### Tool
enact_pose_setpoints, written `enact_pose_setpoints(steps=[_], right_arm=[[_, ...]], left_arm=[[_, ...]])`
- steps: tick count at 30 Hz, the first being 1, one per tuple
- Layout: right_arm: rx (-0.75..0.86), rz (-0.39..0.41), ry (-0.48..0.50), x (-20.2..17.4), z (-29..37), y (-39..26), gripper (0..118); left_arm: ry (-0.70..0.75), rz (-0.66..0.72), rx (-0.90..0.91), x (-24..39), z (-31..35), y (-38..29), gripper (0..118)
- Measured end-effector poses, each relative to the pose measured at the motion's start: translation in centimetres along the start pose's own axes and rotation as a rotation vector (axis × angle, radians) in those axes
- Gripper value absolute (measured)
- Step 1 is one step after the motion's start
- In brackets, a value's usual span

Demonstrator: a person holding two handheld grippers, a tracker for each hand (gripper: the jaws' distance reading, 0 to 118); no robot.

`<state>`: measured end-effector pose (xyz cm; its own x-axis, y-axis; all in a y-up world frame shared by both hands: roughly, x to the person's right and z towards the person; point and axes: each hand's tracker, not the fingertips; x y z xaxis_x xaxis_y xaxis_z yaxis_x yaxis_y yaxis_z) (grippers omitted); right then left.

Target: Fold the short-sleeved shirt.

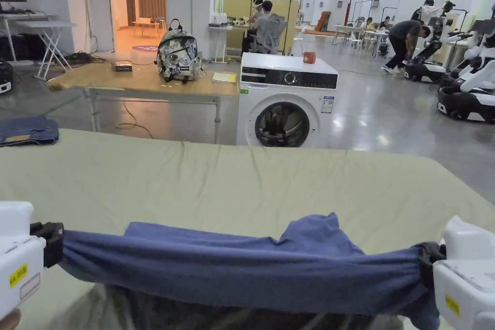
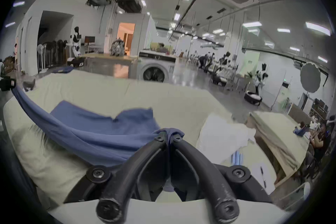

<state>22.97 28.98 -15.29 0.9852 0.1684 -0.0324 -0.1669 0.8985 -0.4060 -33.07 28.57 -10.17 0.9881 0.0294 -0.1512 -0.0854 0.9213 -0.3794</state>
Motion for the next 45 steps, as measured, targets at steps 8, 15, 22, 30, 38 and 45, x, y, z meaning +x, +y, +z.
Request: enact_pose_setpoints(steps=[8,15,22,30,38,45], right_arm=[[-0.216,0.054,0.008,-1.1,0.8,-8.0,0],[-0.380,0.087,0.022,-2.1,-0.1,-12.4,0],[-0.581,0.145,0.045,-1.6,-2.5,-15.8,0],[-0.649,0.136,0.027,-1.4,-4.3,-16.1,4],[-0.517,0.034,-0.001,-0.3,-1.1,-10.5,61],[-0.290,-0.047,-0.040,-2.7,-1.0,-6.8,63]], left_arm=[[-0.030,0.023,-0.215,-0.7,1.1,-8.1,0],[-0.054,-0.024,-0.468,-1.7,-1.4,-13.6,0],[-0.068,-0.049,-0.607,-2.1,-3.1,-15.5,0],[-0.053,-0.059,-0.671,-2.0,-5.0,-15.7,0],[-0.034,0.032,-0.537,-1.7,-3.2,-12.5,42],[-0.045,-0.009,-0.340,2.4,-2.8,-7.6,43]])
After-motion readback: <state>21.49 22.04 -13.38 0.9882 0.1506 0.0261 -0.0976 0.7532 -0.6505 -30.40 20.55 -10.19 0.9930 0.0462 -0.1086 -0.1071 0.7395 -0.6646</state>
